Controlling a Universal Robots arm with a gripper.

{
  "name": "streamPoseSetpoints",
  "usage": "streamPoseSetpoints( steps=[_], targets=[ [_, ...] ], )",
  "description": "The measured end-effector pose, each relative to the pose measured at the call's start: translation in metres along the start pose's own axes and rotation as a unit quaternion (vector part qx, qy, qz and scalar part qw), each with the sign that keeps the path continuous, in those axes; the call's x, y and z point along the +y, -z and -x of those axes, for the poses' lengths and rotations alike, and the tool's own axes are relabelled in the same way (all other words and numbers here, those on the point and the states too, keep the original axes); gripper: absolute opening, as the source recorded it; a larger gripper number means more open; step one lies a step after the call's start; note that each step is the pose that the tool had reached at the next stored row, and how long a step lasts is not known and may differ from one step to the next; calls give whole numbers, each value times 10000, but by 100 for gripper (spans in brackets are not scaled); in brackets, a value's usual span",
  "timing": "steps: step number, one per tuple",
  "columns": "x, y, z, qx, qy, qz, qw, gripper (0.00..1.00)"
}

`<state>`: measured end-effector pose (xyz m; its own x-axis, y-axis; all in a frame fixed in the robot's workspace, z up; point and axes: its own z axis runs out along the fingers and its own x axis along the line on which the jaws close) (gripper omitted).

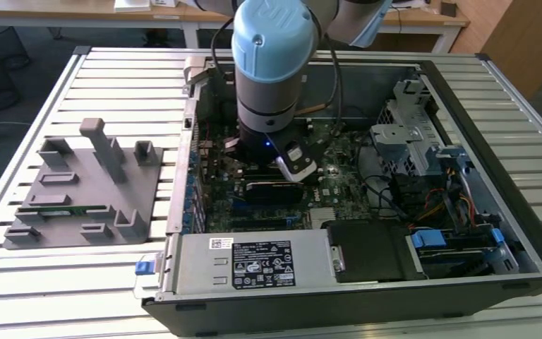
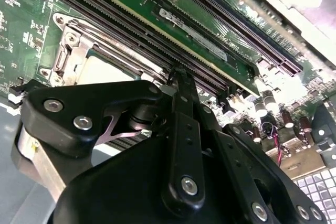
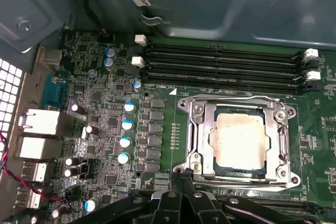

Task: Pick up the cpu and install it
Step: 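Install the second cpu locking lever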

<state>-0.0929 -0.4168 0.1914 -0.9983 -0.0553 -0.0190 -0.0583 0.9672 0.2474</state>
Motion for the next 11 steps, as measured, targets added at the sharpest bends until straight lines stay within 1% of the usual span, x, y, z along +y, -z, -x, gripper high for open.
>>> streamPoseSetpoints(
  steps=[5,11],
  targets=[
    [-4,-13,-24,2,0,16,10000,11],
    [-1,-24,-25,0,0,26,10000,11]
  ],
)
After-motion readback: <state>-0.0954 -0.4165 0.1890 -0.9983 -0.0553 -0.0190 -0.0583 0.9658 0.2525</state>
